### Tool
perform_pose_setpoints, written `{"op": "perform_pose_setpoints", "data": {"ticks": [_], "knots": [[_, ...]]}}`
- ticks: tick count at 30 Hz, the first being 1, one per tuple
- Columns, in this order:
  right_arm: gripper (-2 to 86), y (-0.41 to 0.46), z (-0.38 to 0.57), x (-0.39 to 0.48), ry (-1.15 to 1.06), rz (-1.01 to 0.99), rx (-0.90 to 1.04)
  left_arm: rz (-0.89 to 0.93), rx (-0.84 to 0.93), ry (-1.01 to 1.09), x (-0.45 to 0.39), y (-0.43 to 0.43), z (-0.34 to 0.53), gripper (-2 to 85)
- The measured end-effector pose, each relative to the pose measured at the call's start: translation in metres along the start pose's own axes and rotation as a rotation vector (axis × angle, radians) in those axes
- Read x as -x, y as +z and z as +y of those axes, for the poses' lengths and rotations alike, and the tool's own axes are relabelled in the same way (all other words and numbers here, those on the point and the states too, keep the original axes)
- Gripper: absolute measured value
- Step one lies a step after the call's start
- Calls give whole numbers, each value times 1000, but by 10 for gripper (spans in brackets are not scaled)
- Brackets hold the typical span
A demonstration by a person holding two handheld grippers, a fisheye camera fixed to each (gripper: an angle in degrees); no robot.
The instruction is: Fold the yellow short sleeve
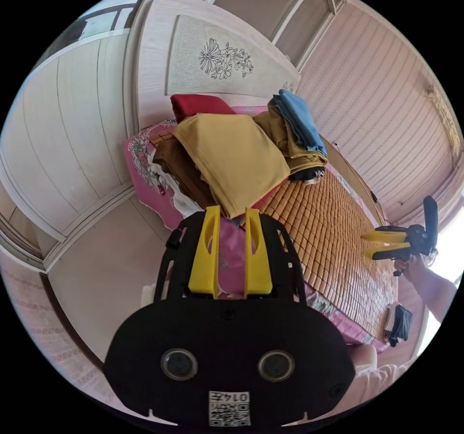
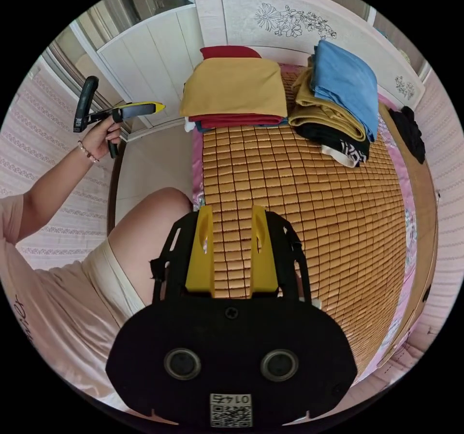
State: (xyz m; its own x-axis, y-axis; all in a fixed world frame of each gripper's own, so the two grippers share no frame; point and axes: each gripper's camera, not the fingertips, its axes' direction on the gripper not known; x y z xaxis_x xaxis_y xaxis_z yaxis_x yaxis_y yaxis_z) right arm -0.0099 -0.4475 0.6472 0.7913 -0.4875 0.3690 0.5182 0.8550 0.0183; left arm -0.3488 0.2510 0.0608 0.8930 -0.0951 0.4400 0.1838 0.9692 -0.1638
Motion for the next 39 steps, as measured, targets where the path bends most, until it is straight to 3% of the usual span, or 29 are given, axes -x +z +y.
{"op": "perform_pose_setpoints", "data": {"ticks": [7,11,15,17,21,24,27,32,39], "knots": [[108,11,-157,-5,-138,-38,-19,3,-32,-112,52,41,-68,97],[96,13,-207,-12,-87,86,-145,72,-18,-122,60,49,-70,53],[80,26,-244,-21,-8,-46,-141,71,-157,59,17,11,-52,39],[75,31,-254,-21,49,-16,-125,54,-190,211,-19,6,-41,38],[115,52,-269,-24,70,-114,-96,182,-82,467,-88,33,-21,30],[78,91,-273,-29,93,-84,88,230,-33,429,-110,55,-12,5],[33,101,-254,-45,125,-29,130,268,-7,450,-128,60,-3,-4],[12,47,-175,-109,286,-99,-45,339,-22,545,-183,59,11,-7],[10,-15,60,-185,751,-212,-241,507,64,632,-288,74,44,7]]}}
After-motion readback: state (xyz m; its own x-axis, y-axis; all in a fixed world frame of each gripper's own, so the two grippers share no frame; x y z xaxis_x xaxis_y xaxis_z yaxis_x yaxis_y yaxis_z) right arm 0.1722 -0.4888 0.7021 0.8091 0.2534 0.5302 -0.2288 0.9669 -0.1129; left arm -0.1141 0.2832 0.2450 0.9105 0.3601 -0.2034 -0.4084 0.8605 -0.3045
